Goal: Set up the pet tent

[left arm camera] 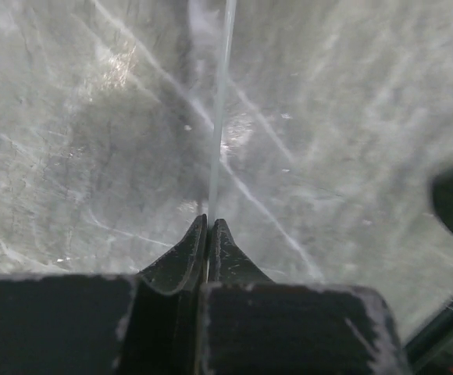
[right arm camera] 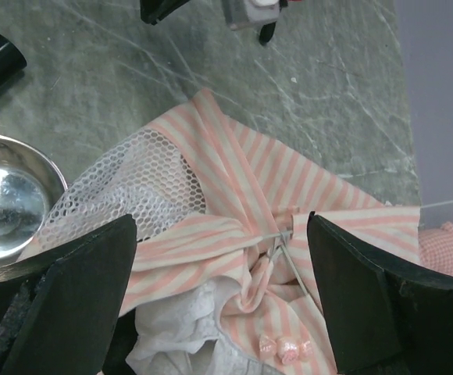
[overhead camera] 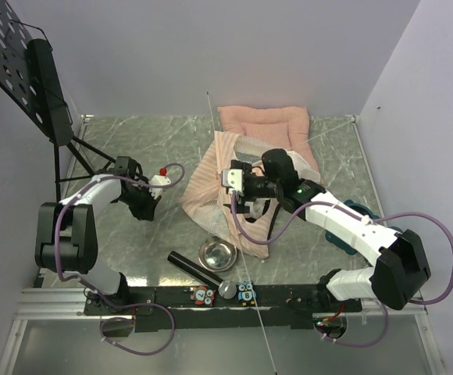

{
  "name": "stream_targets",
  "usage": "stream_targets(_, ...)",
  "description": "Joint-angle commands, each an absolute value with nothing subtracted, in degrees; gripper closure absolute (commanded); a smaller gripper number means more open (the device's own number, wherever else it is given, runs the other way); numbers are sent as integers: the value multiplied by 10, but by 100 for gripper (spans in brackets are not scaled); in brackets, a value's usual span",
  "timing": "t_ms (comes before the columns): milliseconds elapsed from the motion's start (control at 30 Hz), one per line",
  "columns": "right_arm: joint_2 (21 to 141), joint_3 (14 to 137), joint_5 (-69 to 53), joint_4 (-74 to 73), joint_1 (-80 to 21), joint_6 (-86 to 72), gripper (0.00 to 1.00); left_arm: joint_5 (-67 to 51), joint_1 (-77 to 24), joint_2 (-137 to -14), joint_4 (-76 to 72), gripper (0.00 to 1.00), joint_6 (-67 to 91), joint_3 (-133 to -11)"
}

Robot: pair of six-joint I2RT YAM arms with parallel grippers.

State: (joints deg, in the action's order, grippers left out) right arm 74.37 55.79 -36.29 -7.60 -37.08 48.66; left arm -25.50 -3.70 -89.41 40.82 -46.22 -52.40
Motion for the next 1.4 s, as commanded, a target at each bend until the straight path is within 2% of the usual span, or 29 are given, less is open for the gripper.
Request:
stream_targets(0,737,555,-392,-39,-390,535,6,-386,-38,-863,468,99,-442,-601)
stream_targets(100,743,560,-384,-21,-404,553,11,-438,-47,-846,498,99,-420,-632)
stream_targets(467,799,593,-338,46,-467,632,28,-458,-136,-797,524,99,-336,-694)
stream_targets(800,834,586,-287,148,-496,669,36,-470,-171,-801,553,99,-307,-724)
stream_targets(1033,852,600,-308,96,-502,735,44,-475,-178,-804,568,99,-299,-744)
stream_targets(1233,863,606,-318,63,-512,779,47,-481,-180,-813,584,99,-291,-763)
stream_targets(1367,860,626,-326,47,-516,758,43,-467,-180,-809,593,99,-296,-762)
